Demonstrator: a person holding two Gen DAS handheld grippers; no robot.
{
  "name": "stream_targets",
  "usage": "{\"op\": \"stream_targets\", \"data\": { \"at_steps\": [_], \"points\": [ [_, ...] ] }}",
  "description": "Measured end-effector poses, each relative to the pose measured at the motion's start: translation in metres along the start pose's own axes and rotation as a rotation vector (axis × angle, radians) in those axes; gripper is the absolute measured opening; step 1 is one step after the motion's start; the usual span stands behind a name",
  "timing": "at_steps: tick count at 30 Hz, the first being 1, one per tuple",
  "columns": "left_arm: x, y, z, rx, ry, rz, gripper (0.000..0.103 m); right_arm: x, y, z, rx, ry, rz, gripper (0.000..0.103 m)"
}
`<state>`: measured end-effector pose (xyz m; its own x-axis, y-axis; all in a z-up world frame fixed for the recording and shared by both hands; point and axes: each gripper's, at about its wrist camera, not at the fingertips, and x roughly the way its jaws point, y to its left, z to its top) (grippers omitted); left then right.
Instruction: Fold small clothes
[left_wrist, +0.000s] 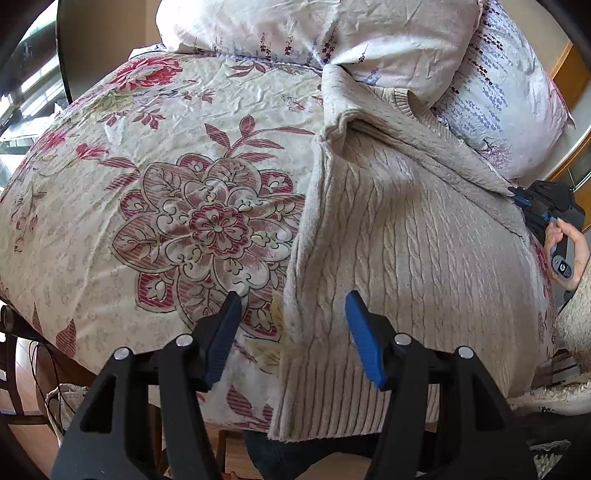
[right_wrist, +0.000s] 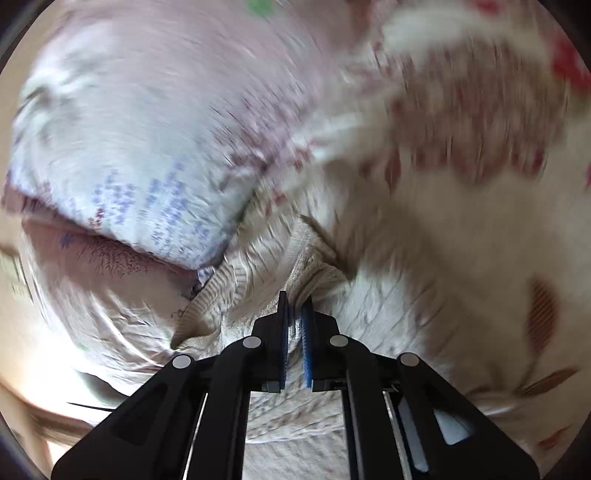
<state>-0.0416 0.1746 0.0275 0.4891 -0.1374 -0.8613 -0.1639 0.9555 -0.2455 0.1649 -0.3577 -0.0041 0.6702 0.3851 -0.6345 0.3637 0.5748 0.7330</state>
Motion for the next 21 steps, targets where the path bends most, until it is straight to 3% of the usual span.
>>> {"op": "stream_targets", "data": {
  "at_steps": [4, 5, 6, 8, 10, 12, 16, 21],
  "points": [
    [-0.001, 0.002, 0.001, -0.013, 0.005, -0.025, 0.058, -0.021, -0.002, -0.003, -0.133, 0.017, -0.085, 0.012],
    [-0.001, 0.003, 0.001, -0.021, 0.006, -0.037, 0.058, -0.033, -0.006, -0.007, -0.169, 0.026, -0.099, 0.021],
    [-0.002, 0.004, 0.001, -0.034, 0.009, -0.057, 0.058, -0.046, -0.010, -0.011, -0.196, 0.023, -0.097, 0.040],
    [-0.002, 0.004, -0.001, -0.050, 0.015, -0.084, 0.058, -0.075, -0.022, -0.021, -0.271, 0.013, -0.109, 0.055],
    [-0.002, 0.002, -0.002, -0.052, 0.020, -0.090, 0.056, -0.101, -0.040, -0.030, -0.323, 0.035, -0.125, 0.055],
    [-0.002, 0.000, -0.004, -0.060, 0.031, -0.108, 0.047, -0.113, -0.062, -0.043, -0.330, 0.126, -0.133, 0.055],
    [-0.002, -0.007, -0.006, -0.062, 0.055, -0.129, 0.041, -0.125, -0.103, -0.071, -0.273, 0.298, -0.137, 0.054],
    [-0.003, -0.005, -0.009, -0.093, 0.096, -0.171, 0.028, -0.125, -0.126, -0.121, -0.185, 0.513, 0.045, 0.036]
  ]
}}
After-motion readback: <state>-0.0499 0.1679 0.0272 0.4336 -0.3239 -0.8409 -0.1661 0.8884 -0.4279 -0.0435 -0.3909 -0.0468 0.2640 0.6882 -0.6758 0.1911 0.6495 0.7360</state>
